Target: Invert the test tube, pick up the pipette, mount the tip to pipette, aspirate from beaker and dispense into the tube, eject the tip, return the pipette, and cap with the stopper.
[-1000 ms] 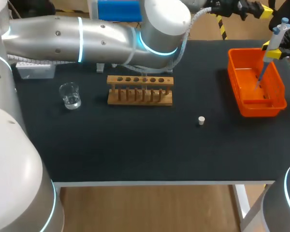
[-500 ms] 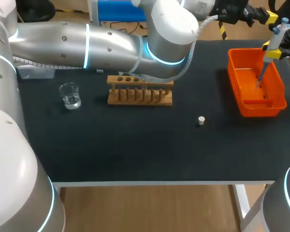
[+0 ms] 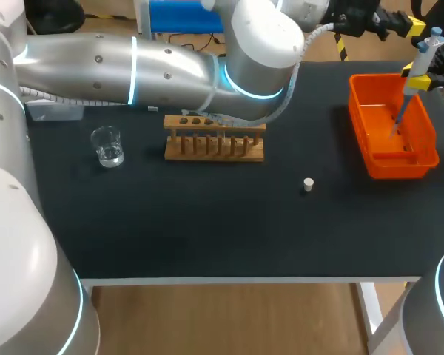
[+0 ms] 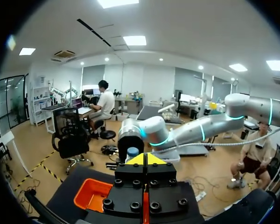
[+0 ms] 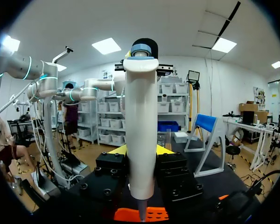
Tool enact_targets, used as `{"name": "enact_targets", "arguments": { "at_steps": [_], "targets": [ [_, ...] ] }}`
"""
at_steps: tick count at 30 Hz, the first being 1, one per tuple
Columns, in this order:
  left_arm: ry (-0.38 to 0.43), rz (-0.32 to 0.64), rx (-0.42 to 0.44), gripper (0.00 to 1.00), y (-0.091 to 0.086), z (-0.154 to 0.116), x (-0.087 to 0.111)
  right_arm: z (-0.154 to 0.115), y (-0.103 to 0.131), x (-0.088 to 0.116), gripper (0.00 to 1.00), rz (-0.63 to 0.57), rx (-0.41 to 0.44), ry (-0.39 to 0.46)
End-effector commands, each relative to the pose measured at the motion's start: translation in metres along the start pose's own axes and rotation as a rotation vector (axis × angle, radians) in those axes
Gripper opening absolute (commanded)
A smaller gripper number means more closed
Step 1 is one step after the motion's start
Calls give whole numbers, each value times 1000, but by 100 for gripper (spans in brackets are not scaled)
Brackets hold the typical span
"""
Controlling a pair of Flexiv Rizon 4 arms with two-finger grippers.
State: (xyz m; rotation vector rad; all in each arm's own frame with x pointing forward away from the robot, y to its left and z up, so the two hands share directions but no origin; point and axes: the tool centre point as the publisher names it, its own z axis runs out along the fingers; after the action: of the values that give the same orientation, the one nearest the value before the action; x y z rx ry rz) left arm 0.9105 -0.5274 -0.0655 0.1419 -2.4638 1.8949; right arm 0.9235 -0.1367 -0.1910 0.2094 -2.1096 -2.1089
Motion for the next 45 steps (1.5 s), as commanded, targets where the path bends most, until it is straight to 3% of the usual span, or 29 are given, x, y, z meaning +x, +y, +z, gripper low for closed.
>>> {"name": "enact_targets", "arguments": {
  "at_steps": [1,12,24,45],
  "targets": [
    [12,3,24,0,4,8,-4,-1,0,-1,0,0,1,3],
    [39,0,32,0,12,26,-9,-1,0,-1,0,0,1,3],
    [48,35,29,0,16,23,-11,-1,0,-1,0,0,1,3],
    [56,56,34,0,18,32,-35,-1,0,-1,0,0,1,3]
  ]
}}
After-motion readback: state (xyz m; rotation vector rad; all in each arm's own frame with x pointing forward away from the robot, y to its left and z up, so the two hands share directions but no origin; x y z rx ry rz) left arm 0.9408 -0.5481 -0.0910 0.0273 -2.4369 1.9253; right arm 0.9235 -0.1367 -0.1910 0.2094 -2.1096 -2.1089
